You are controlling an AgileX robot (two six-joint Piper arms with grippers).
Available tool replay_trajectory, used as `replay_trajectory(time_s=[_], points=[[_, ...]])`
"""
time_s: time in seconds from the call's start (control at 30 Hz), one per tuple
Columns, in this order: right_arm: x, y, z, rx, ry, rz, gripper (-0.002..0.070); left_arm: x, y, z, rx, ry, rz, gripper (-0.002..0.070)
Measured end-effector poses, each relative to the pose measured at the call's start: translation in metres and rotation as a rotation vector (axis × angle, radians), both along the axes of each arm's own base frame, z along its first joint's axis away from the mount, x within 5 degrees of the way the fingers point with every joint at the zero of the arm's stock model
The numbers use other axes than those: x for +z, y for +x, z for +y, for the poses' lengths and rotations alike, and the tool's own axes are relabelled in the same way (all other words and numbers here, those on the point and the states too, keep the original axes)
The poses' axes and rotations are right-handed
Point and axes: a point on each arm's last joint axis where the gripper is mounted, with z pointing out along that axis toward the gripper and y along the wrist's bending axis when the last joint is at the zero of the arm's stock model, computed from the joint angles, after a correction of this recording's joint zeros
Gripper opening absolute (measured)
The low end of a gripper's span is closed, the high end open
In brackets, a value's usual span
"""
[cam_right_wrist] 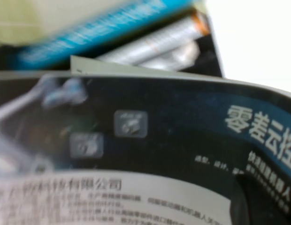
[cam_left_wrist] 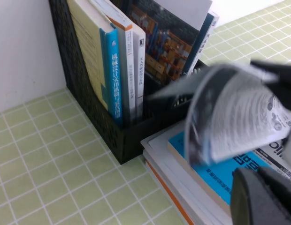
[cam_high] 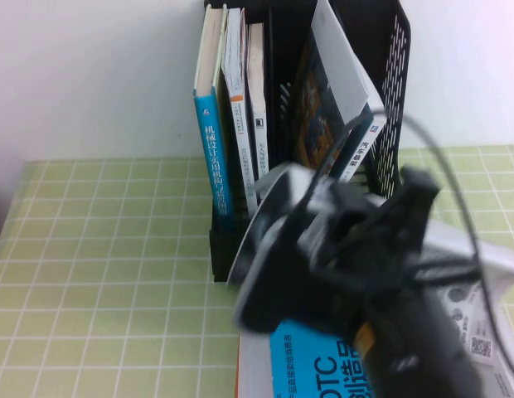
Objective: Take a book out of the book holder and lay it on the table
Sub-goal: Place the picked book on the book
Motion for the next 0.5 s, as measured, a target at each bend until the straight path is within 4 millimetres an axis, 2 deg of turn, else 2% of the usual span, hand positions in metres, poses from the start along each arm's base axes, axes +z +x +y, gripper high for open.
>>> replay_trajectory(time_s=[0.13,0.3,0.37,0.5], points=[[0.015,0.019,-0.022,-0.092,0.030,-0.017,0.0026,0.000,-0.001,-0.001,-0.011,-0.014,0.009,-0.0003],[0.033,0.016,-0.033,-0.069,0.091,-0.023,0.0026,-0.008,-0.002,-0.010,-0.074,-0.054,0.060,-0.0003],[0.035,0.014,-0.033,-0.049,0.102,-0.018,0.0026,-0.023,0.001,-0.022,-0.139,-0.081,0.131,-0.0003],[0.034,0.014,-0.032,-0.027,0.105,-0.008,0.0026,-0.075,0.016,-0.053,-0.271,-0.175,0.321,-0.0003]])
